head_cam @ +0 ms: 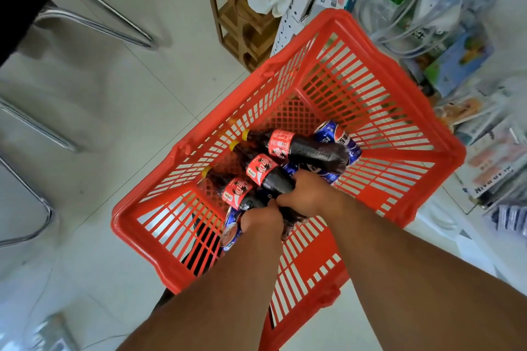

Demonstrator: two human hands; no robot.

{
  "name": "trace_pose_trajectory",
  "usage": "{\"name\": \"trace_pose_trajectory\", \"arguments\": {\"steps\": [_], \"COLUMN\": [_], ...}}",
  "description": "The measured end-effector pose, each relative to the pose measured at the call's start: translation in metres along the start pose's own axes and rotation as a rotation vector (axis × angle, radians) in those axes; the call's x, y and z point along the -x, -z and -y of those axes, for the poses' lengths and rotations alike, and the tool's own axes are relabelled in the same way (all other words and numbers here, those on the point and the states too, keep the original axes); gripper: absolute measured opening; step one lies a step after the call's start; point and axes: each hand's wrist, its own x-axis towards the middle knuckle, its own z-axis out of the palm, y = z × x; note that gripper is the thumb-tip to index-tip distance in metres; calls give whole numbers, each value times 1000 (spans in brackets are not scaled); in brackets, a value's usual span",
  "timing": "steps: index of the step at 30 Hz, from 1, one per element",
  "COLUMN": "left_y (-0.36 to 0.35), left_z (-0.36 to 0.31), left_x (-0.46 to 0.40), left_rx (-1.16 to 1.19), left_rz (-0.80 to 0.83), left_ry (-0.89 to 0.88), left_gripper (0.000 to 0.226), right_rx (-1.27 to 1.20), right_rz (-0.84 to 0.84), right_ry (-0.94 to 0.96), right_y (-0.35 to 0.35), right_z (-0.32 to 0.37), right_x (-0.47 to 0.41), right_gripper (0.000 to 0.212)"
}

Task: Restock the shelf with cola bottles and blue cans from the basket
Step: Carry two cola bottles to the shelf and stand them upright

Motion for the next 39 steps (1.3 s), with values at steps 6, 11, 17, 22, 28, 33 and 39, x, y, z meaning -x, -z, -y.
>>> {"name": "trace_pose_trajectory", "arguments": {"steps": [6,11,17,22,28,33,39], "left_y": [34,72,122,146,155,157,147], "left_z": [18,15,-3,-22,-35,-25,10], "left_x": [44,120,232,311,398,452,496], "left_rx": [88,6,-193,-409,-704,-897,-973], "left_rz": [28,92,225,348,501,626,797], "left_ry": [-65,-176,-455,-709,-962,-1135,-1224], "left_gripper": [44,34,18,52,33,30,39], "right_rx": [-204,-341,-670,-892,-1313,-1490,-1658], "right_rz": [-14,-108,-340,-554,-781,-894,-1103], "right_ry": [24,51,80,154,280,303,349], "right_y": [4,15,26,16,-8,-36,-88], "right_z": [-4,0,7,12,21,22,22], "right_x": [41,118,234,324,422,480,535], "right_gripper": [37,15,33,36,36,32,28]}}
